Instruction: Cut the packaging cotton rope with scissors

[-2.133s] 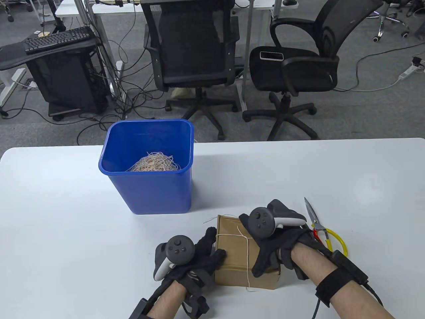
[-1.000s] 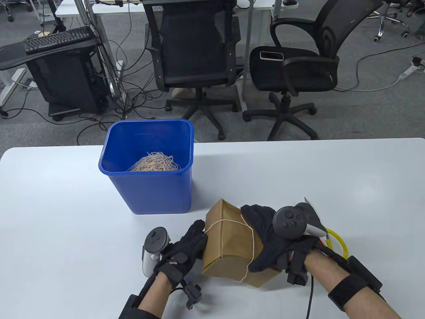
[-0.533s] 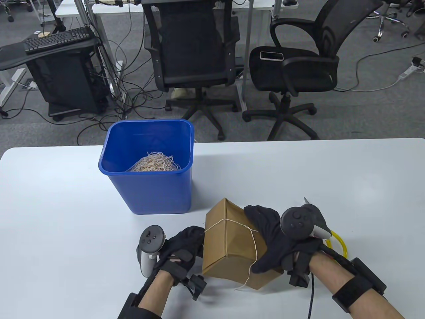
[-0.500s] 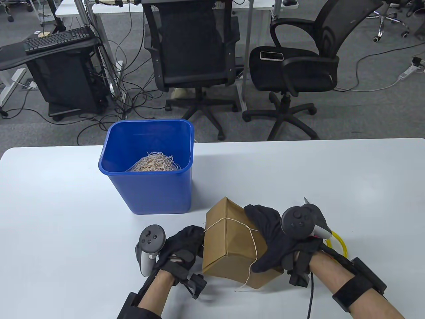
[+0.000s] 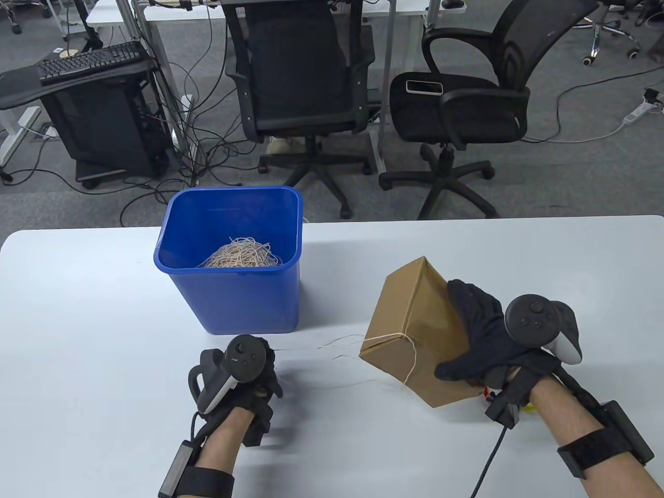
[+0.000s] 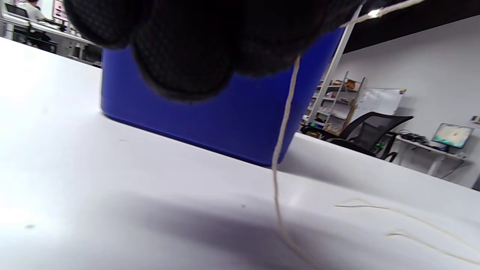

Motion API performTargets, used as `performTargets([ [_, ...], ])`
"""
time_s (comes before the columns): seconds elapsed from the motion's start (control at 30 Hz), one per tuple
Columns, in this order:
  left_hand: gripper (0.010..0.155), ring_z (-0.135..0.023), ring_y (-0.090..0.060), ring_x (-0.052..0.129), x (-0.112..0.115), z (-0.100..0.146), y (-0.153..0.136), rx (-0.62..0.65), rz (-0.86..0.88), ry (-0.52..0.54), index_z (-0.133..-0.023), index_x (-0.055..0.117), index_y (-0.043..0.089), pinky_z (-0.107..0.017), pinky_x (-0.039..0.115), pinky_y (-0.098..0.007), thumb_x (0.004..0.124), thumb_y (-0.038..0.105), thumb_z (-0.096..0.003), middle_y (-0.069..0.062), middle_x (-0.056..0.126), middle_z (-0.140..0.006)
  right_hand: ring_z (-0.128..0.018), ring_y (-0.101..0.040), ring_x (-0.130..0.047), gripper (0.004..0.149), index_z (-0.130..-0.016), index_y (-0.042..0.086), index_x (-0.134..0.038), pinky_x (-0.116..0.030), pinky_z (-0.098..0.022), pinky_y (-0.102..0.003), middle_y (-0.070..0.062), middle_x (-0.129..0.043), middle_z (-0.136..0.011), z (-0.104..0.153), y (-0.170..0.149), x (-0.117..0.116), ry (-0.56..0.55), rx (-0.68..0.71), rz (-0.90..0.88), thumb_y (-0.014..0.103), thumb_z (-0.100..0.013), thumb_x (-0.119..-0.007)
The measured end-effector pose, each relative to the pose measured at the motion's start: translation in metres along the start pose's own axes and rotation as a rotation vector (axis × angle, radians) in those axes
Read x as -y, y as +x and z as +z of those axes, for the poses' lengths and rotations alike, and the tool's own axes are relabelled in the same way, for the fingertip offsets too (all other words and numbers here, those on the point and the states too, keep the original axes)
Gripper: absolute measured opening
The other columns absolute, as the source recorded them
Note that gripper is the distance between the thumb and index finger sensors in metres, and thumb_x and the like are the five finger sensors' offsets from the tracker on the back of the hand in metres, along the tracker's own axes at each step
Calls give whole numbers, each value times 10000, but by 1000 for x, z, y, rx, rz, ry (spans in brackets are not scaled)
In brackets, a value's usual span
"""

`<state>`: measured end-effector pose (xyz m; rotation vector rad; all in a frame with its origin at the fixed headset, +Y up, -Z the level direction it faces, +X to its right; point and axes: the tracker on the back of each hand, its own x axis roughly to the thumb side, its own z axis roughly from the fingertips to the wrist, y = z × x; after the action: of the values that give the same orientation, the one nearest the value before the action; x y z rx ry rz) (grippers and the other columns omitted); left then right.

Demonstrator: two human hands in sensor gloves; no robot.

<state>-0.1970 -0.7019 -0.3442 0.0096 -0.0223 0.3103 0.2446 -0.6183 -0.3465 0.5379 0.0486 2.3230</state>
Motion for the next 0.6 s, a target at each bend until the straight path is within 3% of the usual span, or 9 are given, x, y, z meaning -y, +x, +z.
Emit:
performTargets([
  [0.23, 424, -454, -349, 1009, 0, -4, -8, -76, -37, 0, -827, 775, 1, -482, 726, -634, 714, 303, -537, -83, 958, -539, -956, -651, -223, 1350, -1096, 64, -165, -462, -456, -936, -370, -189, -1112, 7, -5, 29, -80, -81, 253, 630, -242, -1044],
  [0.6, 424, -437, -354, 1010, -4, -7, -29, -245, -100, -1, -820, 778, -14, -465, 735, -625, 717, 295, -538, -94, 961, -530, -956, -651, -217, 1345, -1097, 67, -161, -464, -456, -933, -370, -181, -1112, 20, -28, 59, -205, -253, 327, 635, -252, -1040],
])
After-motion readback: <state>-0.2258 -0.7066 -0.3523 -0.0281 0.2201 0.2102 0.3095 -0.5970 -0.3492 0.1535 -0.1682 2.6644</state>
